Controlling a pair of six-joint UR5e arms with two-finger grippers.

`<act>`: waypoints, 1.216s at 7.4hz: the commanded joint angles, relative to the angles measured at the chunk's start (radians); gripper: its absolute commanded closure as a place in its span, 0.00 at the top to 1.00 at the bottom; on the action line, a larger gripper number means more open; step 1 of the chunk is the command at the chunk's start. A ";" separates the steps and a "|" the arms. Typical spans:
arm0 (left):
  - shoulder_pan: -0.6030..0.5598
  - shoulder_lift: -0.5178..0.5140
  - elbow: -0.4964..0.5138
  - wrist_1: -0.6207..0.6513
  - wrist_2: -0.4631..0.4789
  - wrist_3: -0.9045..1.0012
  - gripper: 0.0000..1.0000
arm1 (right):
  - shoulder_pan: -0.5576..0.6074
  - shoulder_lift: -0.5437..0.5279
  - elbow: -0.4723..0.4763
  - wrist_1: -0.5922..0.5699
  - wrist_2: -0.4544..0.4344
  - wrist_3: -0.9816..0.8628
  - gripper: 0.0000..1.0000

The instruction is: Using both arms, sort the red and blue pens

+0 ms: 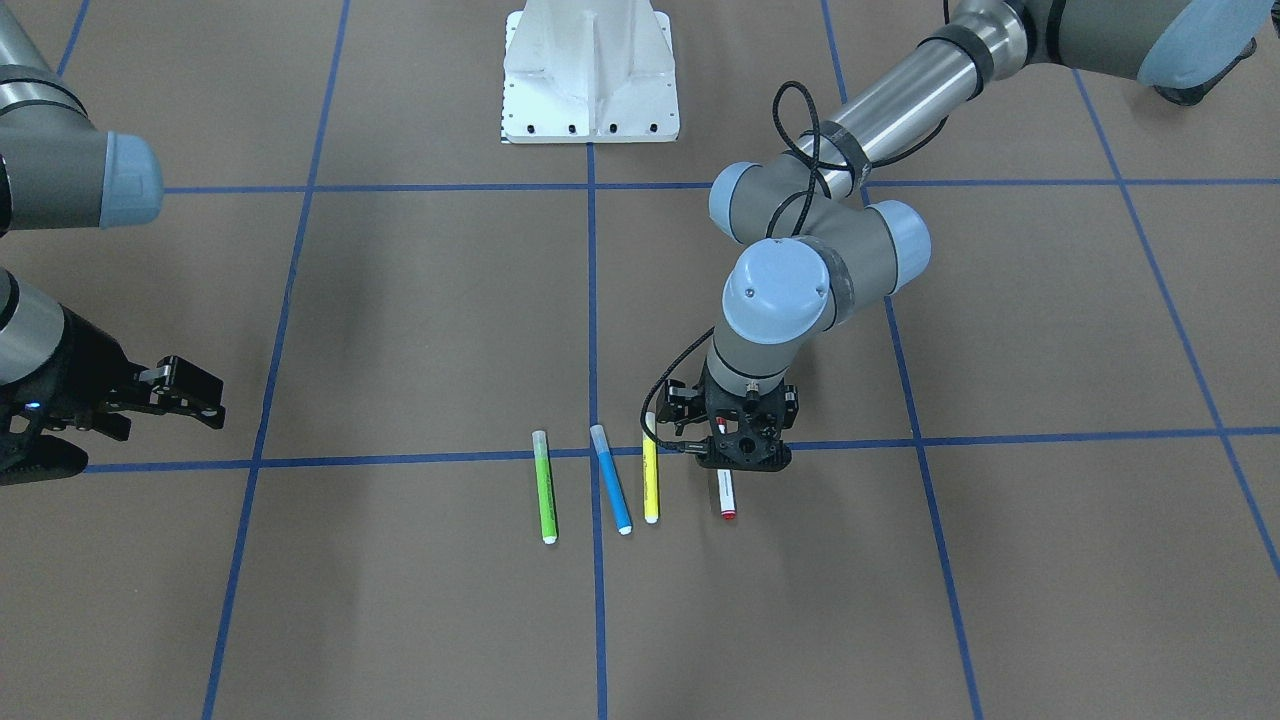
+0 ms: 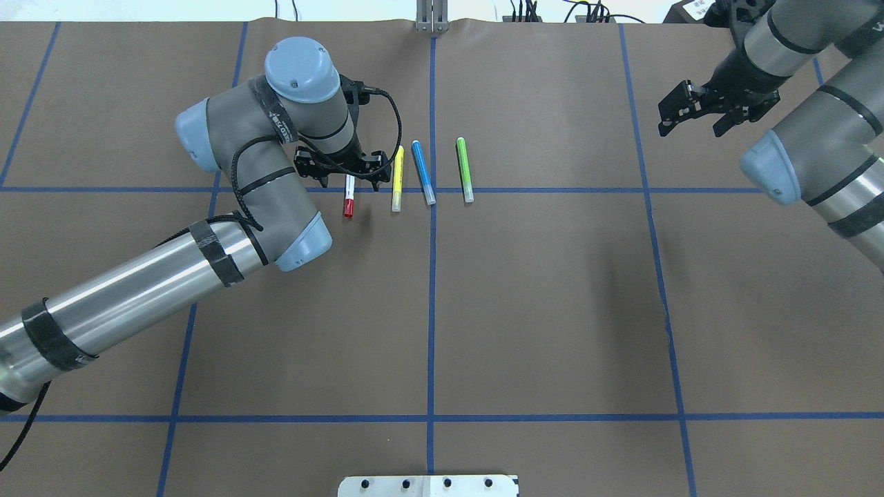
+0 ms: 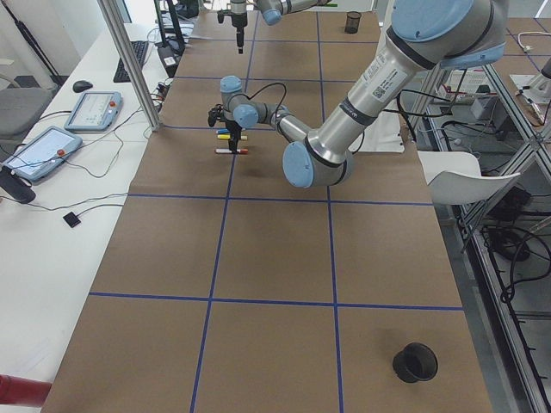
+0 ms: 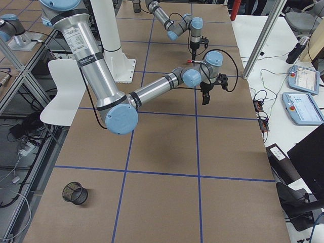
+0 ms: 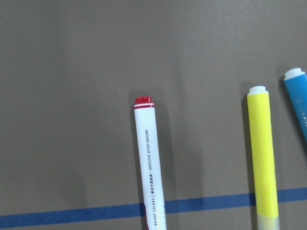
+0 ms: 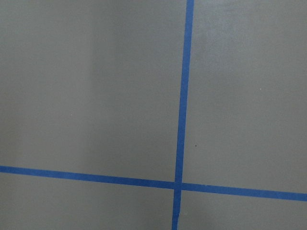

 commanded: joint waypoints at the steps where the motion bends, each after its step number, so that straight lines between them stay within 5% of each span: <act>1: 0.002 0.001 0.005 -0.003 -0.001 -0.016 0.72 | -0.001 0.018 -0.018 0.002 0.000 0.001 1.00; 9: 0.016 0.002 0.007 0.004 0.000 -0.065 0.36 | 0.002 0.018 -0.022 0.008 0.006 0.002 1.00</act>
